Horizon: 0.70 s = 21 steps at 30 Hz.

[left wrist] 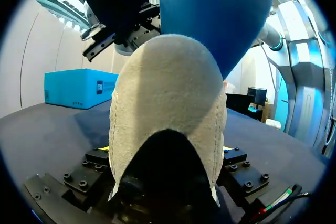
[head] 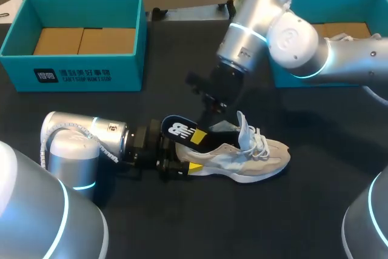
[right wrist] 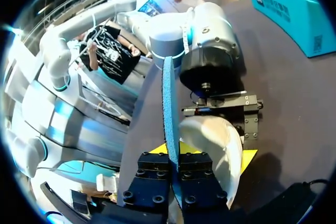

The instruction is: Take the shoe out of the shoebox, open the shoe tongue, remove and reinsert the insole, then place the shoe into the shoebox

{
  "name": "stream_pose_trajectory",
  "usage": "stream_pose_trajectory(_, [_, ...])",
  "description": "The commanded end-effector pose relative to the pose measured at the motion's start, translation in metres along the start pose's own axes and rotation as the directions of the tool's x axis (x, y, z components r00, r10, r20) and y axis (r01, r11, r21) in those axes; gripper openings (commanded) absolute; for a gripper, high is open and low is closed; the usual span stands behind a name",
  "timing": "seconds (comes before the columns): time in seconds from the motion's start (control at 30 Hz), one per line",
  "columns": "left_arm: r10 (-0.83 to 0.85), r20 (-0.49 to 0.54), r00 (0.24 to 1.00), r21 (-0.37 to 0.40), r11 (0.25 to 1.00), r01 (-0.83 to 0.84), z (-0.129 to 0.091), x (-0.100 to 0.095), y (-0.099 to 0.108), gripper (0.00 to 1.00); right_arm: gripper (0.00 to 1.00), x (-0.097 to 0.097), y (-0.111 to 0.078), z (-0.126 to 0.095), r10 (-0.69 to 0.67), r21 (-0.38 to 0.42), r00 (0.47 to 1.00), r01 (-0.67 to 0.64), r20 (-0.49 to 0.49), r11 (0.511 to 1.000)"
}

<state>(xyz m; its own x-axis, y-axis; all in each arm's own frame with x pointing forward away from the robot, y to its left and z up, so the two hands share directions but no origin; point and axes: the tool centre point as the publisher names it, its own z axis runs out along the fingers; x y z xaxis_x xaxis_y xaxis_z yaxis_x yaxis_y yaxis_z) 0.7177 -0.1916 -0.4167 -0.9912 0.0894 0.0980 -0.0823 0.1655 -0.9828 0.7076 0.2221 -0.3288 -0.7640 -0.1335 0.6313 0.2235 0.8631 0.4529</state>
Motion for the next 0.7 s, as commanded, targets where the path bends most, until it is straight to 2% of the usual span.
stream_pose_trajectory(0.03, [0.0,0.002,1.0,0.0,1.0,0.0,0.001,0.0,0.0,0.0,0.0,0.006,0.003,-0.004,-0.012,-0.003,1.0,0.012,0.017,1.0])
stream_pose_trajectory(0.2, [0.0,0.002,1.0,0.0,1.0,0.0,0.001,0.0,0.0,0.0,0.0,0.017,0.017,-0.015,-0.078,-0.029,0.996,0.08,0.047,0.996])
stream_pose_trajectory(0.67, [0.0,0.002,1.0,0.0,1.0,0.0,0.001,0.0,0.0,0.0,0.0,0.017,0.017,-0.015,-0.078,-0.029,0.996,0.08,0.047,0.996])
stream_pose_trajectory(0.7, [0.0,0.002,1.0,0.0,1.0,0.0,0.001,0.0,0.0,0.0,0.0,0.017,0.023,-0.015,-0.061,-0.072,0.997,0.064,0.045,0.995])
